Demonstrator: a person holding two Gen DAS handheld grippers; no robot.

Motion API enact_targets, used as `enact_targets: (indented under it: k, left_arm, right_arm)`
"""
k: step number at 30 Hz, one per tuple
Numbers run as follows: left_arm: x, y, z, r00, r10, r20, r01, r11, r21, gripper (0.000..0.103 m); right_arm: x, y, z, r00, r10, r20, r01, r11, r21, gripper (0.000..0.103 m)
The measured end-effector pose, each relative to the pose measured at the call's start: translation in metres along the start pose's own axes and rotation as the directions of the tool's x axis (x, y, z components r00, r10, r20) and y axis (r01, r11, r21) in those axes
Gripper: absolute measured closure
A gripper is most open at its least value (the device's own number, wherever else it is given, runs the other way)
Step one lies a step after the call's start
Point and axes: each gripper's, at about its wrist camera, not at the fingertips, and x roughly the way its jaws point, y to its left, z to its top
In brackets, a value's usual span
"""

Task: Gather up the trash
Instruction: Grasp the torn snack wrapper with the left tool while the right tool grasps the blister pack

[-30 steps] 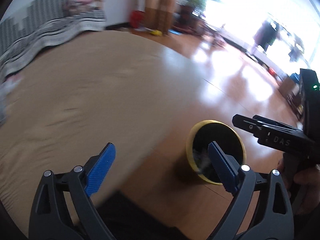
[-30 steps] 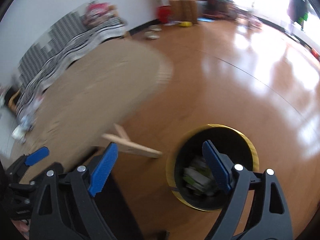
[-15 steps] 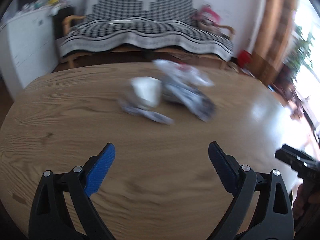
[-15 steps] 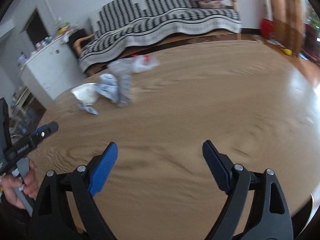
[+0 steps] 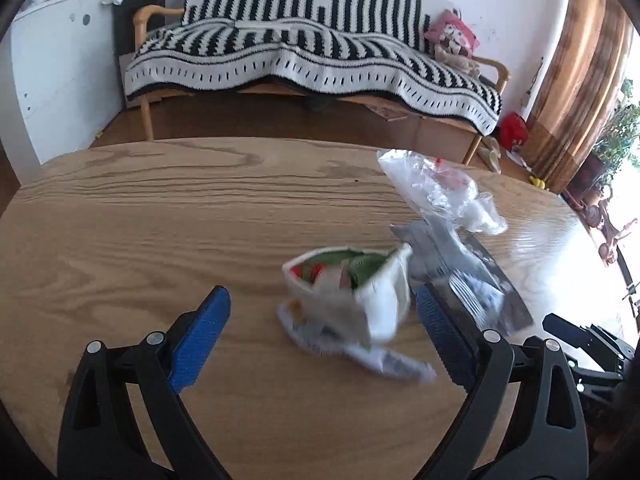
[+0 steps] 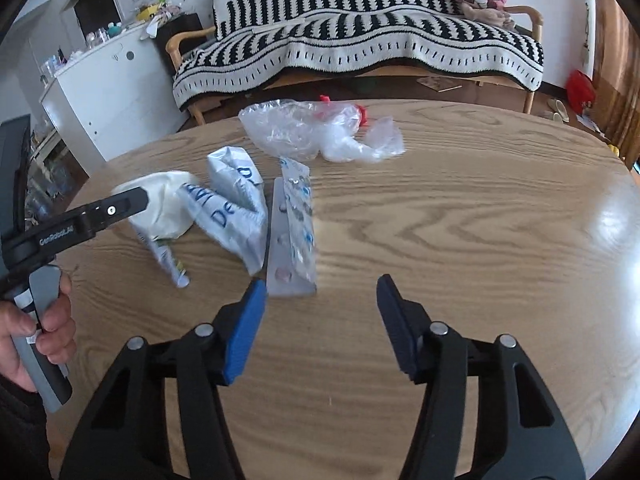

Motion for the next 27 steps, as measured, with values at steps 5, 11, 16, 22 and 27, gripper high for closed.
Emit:
enact_targets:
  k: [5,11,16,22,27]
  left_arm:
    - [0.020,-0.004,0.012,1.000,-0.004,0.004,0.004,1.000,-0.010,0.013]
    - [0.006,-0.013,0.009,0.998,-0.037,0.042,0.037,0.999,0.017,0.057]
    - [-0.016,-0.013,0.006,0.997,-0.049,0.053,0.048,0.999,0.019,0.095]
    - [-0.058,-0.009,-0.008,0.995,-0.045,0.091,0.044,0.999,0.017,0.095]
    - [-0.101,-0.020,-0.028,0.994,-0.062,0.095,0.058,0.997,0.046,0.095]
  right_arm:
    - [0.025,0.003,0.013,1.000,-0.002,-0.015,0.002,1.000,-0.014,0.069]
    - [0.022,0.010,0.011,1.000,-0.004,0.005,0.004,0.999,-0.038,0.097]
    - [-0.008,-0.003,0.003,0.999,-0.020,0.048,0.020,1.000,-0.004,0.097]
    - [-0.062,-0.026,-0.024,0.994,-0.056,0.090,0.052,0.997,0.050,0.097]
    - [-0.110,-0.048,-0.062,0.990,-0.079,0.115,0.069,0.993,0.092,0.097]
